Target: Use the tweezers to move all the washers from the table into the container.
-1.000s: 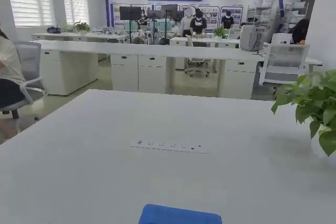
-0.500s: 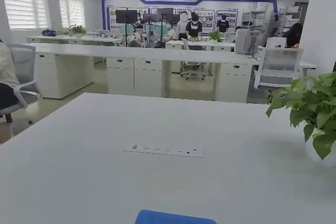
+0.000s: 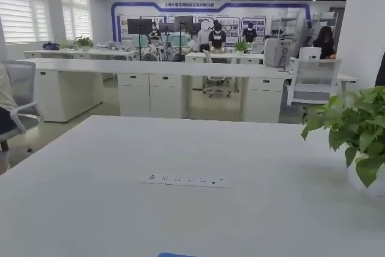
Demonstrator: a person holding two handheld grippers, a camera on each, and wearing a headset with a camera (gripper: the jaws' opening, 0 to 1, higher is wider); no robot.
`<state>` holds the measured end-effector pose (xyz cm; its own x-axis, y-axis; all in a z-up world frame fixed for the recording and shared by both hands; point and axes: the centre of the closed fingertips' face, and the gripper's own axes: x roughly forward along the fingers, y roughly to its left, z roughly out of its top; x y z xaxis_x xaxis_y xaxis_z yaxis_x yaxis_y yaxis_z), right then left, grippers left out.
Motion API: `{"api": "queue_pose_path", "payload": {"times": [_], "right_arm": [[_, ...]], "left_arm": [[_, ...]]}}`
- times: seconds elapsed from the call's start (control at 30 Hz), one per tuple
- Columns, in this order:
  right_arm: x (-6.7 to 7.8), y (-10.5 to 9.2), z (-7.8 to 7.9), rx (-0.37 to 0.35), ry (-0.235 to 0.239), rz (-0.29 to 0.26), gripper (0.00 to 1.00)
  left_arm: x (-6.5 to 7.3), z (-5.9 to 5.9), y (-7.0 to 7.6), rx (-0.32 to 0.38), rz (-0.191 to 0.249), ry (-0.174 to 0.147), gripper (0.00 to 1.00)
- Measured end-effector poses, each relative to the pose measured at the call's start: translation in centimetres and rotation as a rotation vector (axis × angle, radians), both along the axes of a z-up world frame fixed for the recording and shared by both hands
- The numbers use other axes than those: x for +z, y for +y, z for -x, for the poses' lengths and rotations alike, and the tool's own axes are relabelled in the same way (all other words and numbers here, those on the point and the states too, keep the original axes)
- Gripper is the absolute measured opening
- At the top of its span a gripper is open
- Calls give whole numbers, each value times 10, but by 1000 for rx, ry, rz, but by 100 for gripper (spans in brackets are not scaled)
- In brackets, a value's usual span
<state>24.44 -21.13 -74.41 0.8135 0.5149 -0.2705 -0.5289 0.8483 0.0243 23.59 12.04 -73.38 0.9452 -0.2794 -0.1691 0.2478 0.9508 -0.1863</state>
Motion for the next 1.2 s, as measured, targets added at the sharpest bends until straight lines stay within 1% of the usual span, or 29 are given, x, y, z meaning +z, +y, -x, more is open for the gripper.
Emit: {"api": "queue_pose_path", "payload": {"times": [0.07,0.13,0.17,0.3,0.43,0.53,0.63,0.7,0.77,0.9,1.0,1.1,1.17,1.2], "right_arm": [[1,-7,-2,-40,-8,7,74],[3,-12,-4,-70,-8,2,73],[3,-15,-4,-80,-5,-10,73],[3,-13,-4,-68,1,-27,73],[1,-8,-3,-42,7,-16,74],[2,-10,-4,-48,2,-15,73],[3,-13,-4,-61,4,-32,73],[3,-15,-4,-73,8,-48,73],[5,-16,-5,-79,2,-58,74],[4,-16,-4,-77,2,-52,74],[4,-16,-4,-81,4,-49,74],[3,-18,-4,-89,11,-57,74],[3,-18,-5,-91,15,-67,74],[3,-19,-5,-94,17,-63,74]], "left_arm": [[-1,0,1,6,-15,3,88],[-2,0,2,1,-15,7,88],[-3,-1,2,-4,-13,6,88],[-4,-1,3,-11,-16,6,87],[-3,-2,4,-9,-16,1,87],[-3,-2,5,-8,-5,-1,86],[-1,-2,6,-8,8,-7,86],[-1,-2,6,-7,10,-6,86],[0,-2,6,-6,16,-10,86],[1,-1,4,-13,29,-13,86],[3,0,-1,-17,30,-10,86],[3,0,-3,-27,35,-9,85],[4,0,-5,-37,55,-10,84],[6,0,-6,-38,87,-6,83]]}}
